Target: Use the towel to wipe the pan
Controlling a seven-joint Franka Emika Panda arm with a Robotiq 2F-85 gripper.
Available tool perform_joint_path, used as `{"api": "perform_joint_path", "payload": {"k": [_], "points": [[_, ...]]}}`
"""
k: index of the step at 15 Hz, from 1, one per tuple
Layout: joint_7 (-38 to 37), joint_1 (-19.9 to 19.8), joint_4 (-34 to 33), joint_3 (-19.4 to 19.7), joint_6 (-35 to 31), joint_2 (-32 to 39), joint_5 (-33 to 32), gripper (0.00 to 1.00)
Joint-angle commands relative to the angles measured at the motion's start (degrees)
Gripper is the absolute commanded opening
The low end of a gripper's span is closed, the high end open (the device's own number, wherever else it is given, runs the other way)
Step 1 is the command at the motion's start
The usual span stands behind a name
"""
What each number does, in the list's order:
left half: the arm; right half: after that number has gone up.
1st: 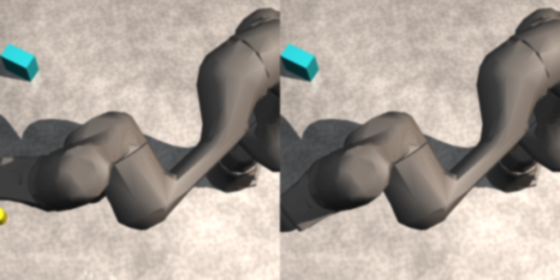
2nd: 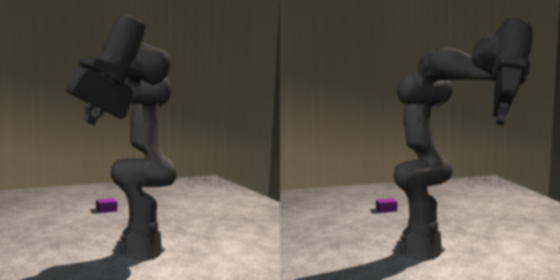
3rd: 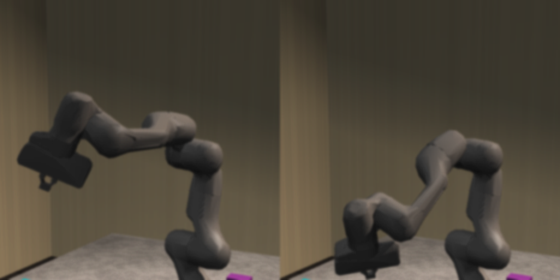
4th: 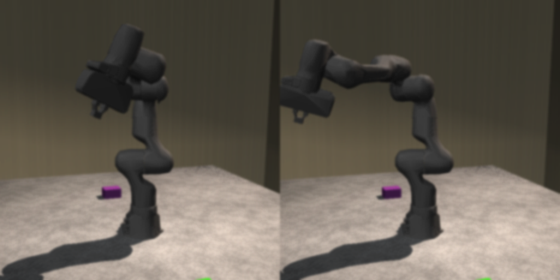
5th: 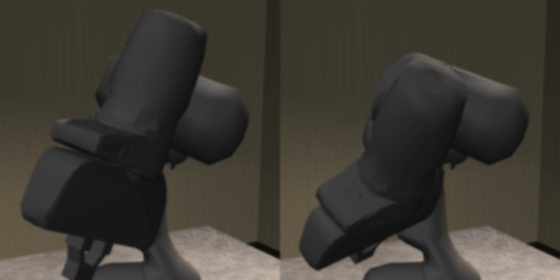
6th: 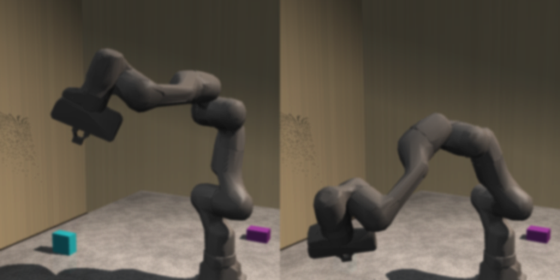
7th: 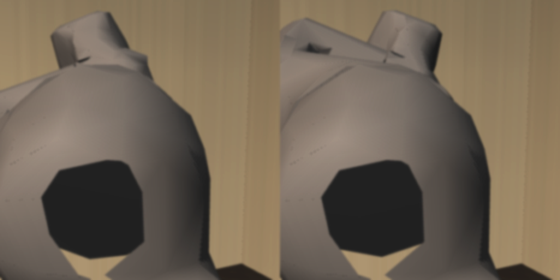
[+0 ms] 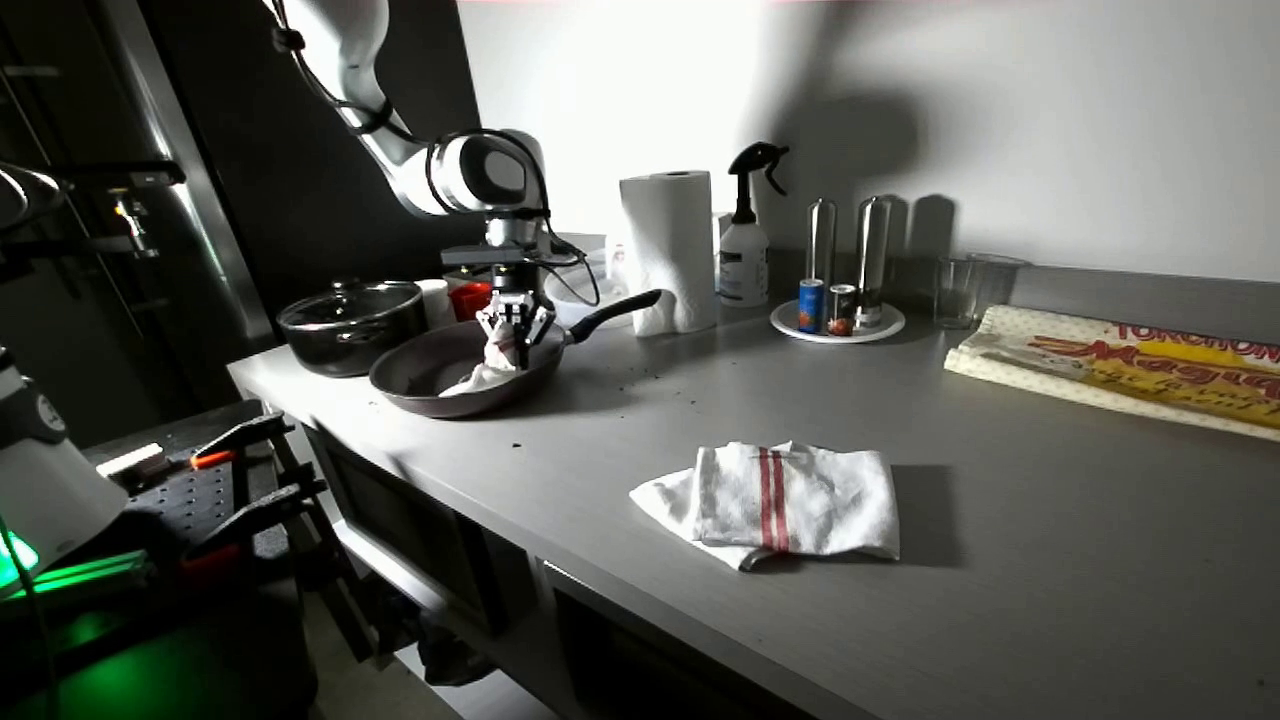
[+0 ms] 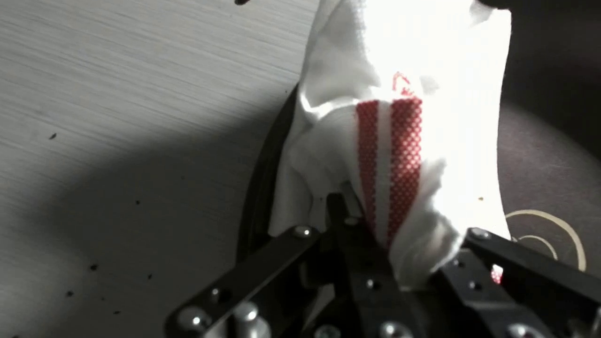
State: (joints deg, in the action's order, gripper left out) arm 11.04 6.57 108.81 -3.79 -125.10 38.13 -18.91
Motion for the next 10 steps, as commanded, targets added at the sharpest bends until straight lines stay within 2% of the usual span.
{"api": "perform_joint_path", "payload": {"k": [1,10], "points": [[-0.6,1.7,-4.3,1.3,0.3,4.5,-2.2,0.03],[-1.5,6.5,-5.5,0.7,0.3,6.5,-7.1,0.03]]}}
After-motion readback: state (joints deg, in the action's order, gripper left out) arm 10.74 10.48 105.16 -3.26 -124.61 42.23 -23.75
